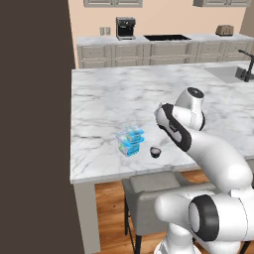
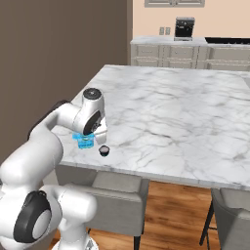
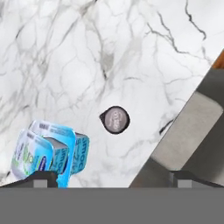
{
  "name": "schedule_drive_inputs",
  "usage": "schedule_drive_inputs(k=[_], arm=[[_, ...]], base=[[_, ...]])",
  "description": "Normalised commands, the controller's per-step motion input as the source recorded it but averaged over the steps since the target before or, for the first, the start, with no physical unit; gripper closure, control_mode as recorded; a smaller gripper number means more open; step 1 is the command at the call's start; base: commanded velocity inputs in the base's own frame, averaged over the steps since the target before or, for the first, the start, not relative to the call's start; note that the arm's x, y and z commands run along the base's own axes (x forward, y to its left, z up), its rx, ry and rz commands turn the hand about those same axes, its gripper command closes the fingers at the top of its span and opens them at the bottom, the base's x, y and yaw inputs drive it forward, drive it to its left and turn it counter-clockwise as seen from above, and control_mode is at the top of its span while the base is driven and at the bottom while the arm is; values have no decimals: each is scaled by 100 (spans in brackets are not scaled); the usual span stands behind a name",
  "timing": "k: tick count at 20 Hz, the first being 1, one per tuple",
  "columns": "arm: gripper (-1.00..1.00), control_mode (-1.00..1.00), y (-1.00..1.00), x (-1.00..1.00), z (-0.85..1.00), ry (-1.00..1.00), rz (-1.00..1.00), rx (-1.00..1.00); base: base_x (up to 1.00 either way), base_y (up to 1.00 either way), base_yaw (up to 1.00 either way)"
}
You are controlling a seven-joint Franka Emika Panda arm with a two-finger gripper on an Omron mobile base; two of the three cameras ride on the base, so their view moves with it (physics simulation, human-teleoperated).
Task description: Stack the yogurt containers by placing the smaller containers on top of the larger containers.
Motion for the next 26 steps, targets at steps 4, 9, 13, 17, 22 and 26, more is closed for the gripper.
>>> schedule_drive_inputs(k=[4, 9, 13, 17, 22, 26], arm=[[-100, -100, 0, -21, -6, 10, 3, 0], [-100, -100, 0, -21, -20, 4, 3, 0], [-100, -100, 0, -10, -24, 3, 2, 0], [-100, -100, 0, -1, -27, 2, 2, 0], [-100, -100, 0, 1, -24, 1, 0, 0], [-100, -100, 0, 7, -15, 0, 0, 0]], base=[[0, 0, 0], [0, 0, 0], [0, 0, 0], [0, 0, 0], [0, 0, 0], [0, 0, 0]])
